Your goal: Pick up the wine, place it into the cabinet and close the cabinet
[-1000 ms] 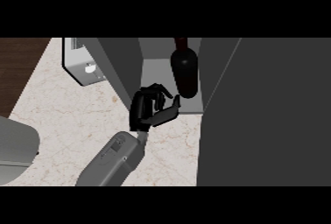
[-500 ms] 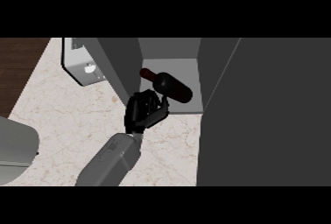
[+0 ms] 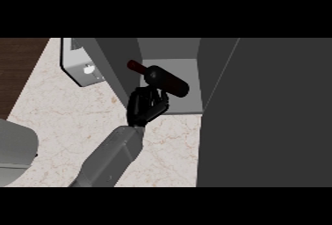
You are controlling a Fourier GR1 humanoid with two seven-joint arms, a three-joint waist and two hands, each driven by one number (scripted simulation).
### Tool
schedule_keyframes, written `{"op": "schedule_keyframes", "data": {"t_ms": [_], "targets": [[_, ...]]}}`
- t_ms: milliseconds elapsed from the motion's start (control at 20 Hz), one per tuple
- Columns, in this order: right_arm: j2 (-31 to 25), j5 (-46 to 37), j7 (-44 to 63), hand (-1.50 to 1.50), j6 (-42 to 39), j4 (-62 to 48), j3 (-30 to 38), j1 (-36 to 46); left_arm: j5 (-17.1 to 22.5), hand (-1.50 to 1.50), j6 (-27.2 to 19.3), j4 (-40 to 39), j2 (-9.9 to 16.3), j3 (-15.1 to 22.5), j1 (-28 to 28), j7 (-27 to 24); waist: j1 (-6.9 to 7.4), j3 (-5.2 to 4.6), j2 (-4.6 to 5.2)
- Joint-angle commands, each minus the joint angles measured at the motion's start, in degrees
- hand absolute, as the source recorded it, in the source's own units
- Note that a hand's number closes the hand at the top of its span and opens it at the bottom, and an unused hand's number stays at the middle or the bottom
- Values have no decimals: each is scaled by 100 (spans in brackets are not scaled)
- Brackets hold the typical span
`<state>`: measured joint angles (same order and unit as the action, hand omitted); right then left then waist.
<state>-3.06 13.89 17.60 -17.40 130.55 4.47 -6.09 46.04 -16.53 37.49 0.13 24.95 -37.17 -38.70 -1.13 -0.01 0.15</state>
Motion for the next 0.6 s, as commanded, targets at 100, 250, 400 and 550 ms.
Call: {"op": "schedule_keyframes", "data": {"t_ms": [100, 250, 400, 550], "targets": [[129, -245, 57, -150, 72, 137, -292, -38, 666, 150, 54, -548, -12, 416, -349, -254, -40, -3, 11], [286, -474, 192, -150, 296, 116, -531, 156, 715, 150, 85, -761, -12, 242, -808, -44, -41, -4, 14], [160, -303, -209, -150, 40, -350, -255, 174, 1156, 150, 159, -716, -12, 579, -777, -181, -73, -3, 23], [83, -44, 210, -150, 49, 202, -278, -65, 977, 150, 429, -1524, -12, 21, -1371, -118, -78, -3, 23]]}}
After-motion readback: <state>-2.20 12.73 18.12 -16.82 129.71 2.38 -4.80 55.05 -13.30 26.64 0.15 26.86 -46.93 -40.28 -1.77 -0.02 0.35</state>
